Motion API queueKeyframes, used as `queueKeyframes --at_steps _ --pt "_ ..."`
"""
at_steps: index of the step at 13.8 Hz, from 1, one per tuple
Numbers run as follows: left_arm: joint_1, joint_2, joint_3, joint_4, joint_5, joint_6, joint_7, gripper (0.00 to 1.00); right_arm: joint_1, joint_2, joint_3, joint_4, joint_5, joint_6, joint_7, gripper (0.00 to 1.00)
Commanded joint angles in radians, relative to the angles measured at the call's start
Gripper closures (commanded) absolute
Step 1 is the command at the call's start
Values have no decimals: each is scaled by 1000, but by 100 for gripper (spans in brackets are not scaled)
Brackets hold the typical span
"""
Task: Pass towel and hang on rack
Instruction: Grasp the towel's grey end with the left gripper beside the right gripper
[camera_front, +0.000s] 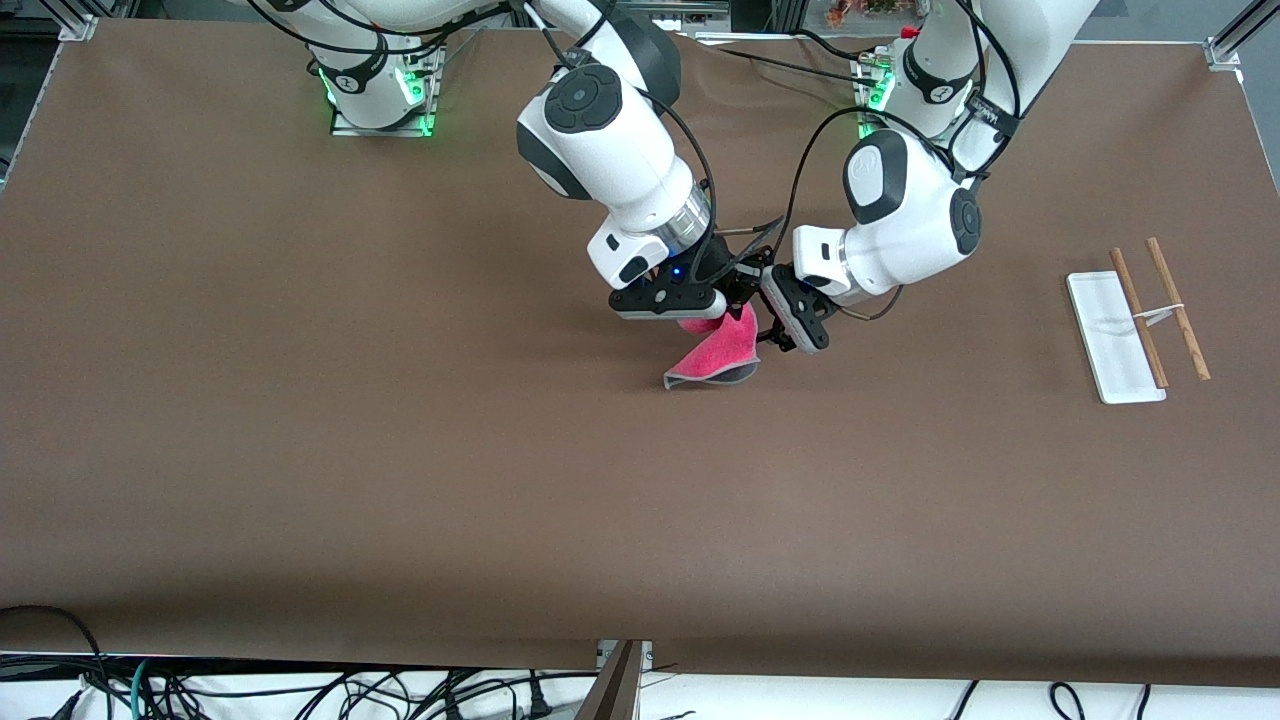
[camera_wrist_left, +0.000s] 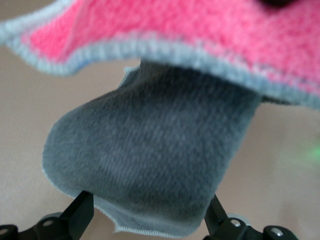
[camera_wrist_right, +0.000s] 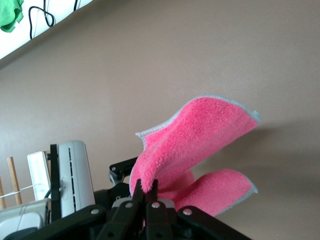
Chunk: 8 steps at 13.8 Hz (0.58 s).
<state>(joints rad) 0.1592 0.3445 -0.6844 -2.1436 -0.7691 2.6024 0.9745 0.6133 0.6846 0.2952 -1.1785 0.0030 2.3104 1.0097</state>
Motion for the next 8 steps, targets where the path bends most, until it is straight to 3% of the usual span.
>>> queueKeyframes --at_steps 1,2,8 --pt "11 42 5 40 -7 7 122 73 6 10 -2 26 -14 3 13 100" --pt "14 47 8 47 -7 7 141 100 6 10 -2 26 -14 3 12 100" --pt "17 54 23 71 1 -4 182 100 5 10 -2 26 -14 3 10 100"
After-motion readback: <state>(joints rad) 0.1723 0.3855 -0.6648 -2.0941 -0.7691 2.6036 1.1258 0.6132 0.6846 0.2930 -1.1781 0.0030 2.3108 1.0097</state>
